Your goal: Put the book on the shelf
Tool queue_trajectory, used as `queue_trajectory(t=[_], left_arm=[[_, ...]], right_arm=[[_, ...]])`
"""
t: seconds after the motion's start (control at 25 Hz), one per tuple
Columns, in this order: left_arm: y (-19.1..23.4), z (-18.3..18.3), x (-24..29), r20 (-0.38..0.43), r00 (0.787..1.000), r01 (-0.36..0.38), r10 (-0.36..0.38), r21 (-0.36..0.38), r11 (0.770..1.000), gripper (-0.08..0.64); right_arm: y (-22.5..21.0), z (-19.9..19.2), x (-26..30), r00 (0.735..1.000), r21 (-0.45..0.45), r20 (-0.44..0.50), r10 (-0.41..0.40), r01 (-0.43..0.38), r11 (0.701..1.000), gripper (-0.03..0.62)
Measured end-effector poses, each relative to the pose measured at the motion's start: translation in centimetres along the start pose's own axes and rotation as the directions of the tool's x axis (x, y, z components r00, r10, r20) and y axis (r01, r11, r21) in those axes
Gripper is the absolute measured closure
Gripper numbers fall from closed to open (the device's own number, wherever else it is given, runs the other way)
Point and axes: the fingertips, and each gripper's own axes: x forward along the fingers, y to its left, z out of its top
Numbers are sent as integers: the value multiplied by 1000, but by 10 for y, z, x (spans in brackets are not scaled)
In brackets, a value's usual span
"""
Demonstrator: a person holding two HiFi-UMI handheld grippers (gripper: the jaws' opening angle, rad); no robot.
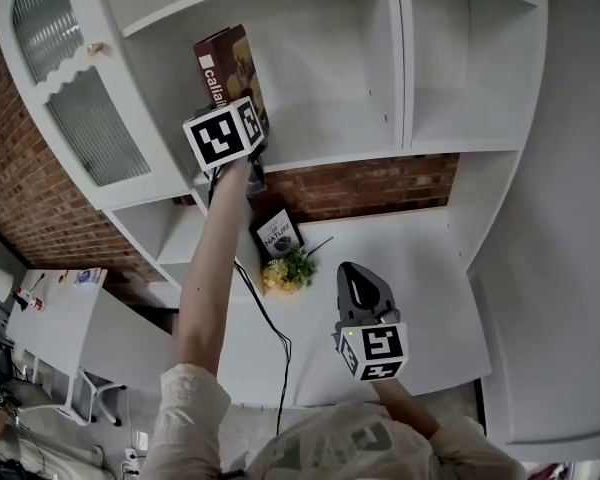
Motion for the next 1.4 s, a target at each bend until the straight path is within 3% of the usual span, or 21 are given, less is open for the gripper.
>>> queue_trajectory(t=[0.84,1.16,1.4], left_arm=[[7,-4,76,0,1000,-8,8,-18,1000,405],[8,-4,80,0,1000,-10,10,-29,1000,405],[8,-6,81,-4,1000,-6,6,-15,1000,404]], right_arm=[[-30,-22,29,996,-14,-70,-60,60,998,575],[-27,-23,31,996,-37,-75,-51,48,998,575],[-23,-23,30,997,6,-71,-23,24,1000,575]])
